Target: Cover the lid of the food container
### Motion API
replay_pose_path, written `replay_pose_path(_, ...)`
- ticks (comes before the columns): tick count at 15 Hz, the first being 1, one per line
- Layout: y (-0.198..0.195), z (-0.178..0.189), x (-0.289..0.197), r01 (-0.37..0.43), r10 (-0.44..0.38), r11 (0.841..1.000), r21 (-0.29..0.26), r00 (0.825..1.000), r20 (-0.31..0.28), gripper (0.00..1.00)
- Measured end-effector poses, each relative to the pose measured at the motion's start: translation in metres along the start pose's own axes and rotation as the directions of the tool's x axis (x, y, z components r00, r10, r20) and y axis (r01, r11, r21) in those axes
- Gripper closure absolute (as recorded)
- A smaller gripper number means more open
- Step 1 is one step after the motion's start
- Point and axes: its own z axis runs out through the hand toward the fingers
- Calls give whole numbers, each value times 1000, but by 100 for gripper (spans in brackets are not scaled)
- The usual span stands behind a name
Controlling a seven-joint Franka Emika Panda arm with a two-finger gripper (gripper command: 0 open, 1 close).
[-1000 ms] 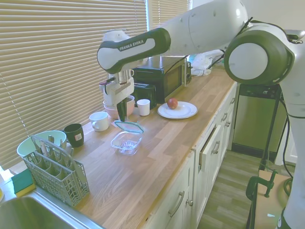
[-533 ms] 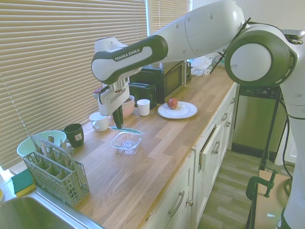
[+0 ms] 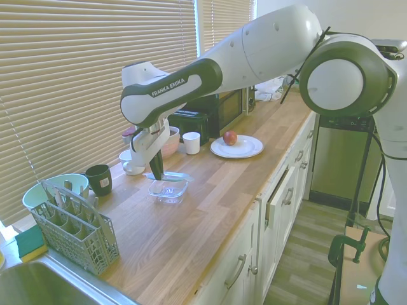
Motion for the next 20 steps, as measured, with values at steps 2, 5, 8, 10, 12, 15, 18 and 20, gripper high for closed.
replay_pose_path(2,-3,5,-2,8,-8,1000,-3,1000,-1,100)
replay_pose_path(5,-6,18,-4,14,-14,1000,-6,1000,2,100)
replay_pose_path(8,-8,32,-1,15,-15,1000,-9,1000,5,100)
replay_pose_path(10,-9,38,0,16,-15,1000,-10,1000,5,100)
replay_pose_path(12,-9,43,1,15,-15,1000,-12,1000,8,100)
replay_pose_path(15,-7,47,3,12,-12,1000,-10,1000,3,100)
replay_pose_path(18,-4,48,5,9,-9,1000,-7,1000,-3,100)
replay_pose_path(20,-3,48,6,6,-6,1000,-5,1000,-6,0)
